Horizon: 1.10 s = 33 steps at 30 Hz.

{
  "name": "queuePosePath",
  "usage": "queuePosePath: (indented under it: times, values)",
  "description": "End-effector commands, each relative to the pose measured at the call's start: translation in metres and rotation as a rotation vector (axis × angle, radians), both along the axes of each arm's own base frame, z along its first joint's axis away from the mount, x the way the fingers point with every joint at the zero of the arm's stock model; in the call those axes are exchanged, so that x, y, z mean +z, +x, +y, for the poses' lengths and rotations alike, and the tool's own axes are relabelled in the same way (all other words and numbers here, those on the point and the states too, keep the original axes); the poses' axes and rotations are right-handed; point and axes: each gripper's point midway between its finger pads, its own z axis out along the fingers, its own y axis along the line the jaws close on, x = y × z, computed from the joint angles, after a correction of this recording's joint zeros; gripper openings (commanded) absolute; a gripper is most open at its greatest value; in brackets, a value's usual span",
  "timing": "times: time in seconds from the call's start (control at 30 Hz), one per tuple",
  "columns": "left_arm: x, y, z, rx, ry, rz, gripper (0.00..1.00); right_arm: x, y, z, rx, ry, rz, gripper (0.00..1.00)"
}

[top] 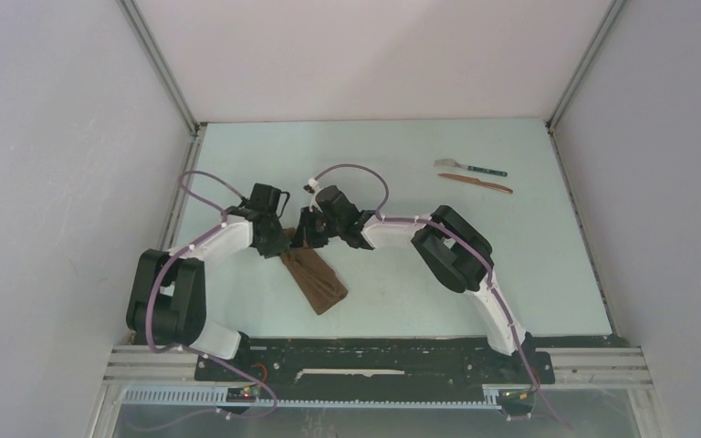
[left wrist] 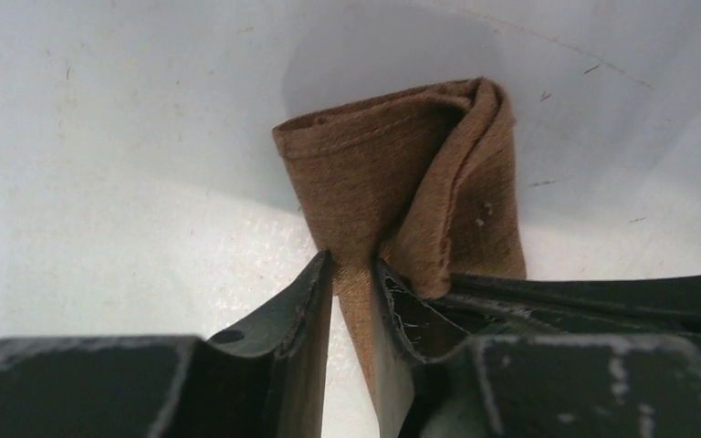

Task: Fold the napkin into a case and place the utensils inside
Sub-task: Smooth out the smaller rectangle-folded napkin at the center of the board.

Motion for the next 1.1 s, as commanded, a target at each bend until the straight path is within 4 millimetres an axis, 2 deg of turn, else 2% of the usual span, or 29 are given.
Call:
queuePosePath:
  times: [0.0,0.23,0.4,0.6,0.7,0.87,0.97,1.07]
  values:
    - [0.016,0.025,-0.002,-0.007,0.03,-0.064,0.31,0.039,0.004,0.003,0.002,0.074,-0.04,0.0]
    - [0.017,0.034,-0.002,-0.016,0.058,-0.05,0.34,0.038,0.002,0.003,0.005,0.075,-0.034,0.0]
    - [0.015,0.036,-0.002,-0.016,0.068,-0.047,0.31,0.038,0.002,0.003,0.005,0.078,-0.029,0.0]
    - [0.013,0.037,-0.004,-0.024,0.061,-0.045,0.23,0.036,-0.002,0.002,0.001,0.086,-0.007,0.0]
    - [0.013,0.035,-0.007,-0.036,0.058,-0.044,0.31,0.036,-0.001,0.003,0.001,0.087,-0.008,0.0]
    - [0.005,0.031,-0.008,-0.043,0.065,-0.027,0.31,0.036,-0.001,0.002,0.0,0.091,-0.006,0.0]
    - [0.003,0.031,-0.009,-0.042,0.06,-0.029,0.23,0.037,-0.001,0.002,0.0,0.092,-0.006,0.0]
    - [0.011,0.034,-0.007,-0.037,0.066,-0.056,0.13,0.036,-0.002,0.002,0.001,0.088,-0.007,0.0]
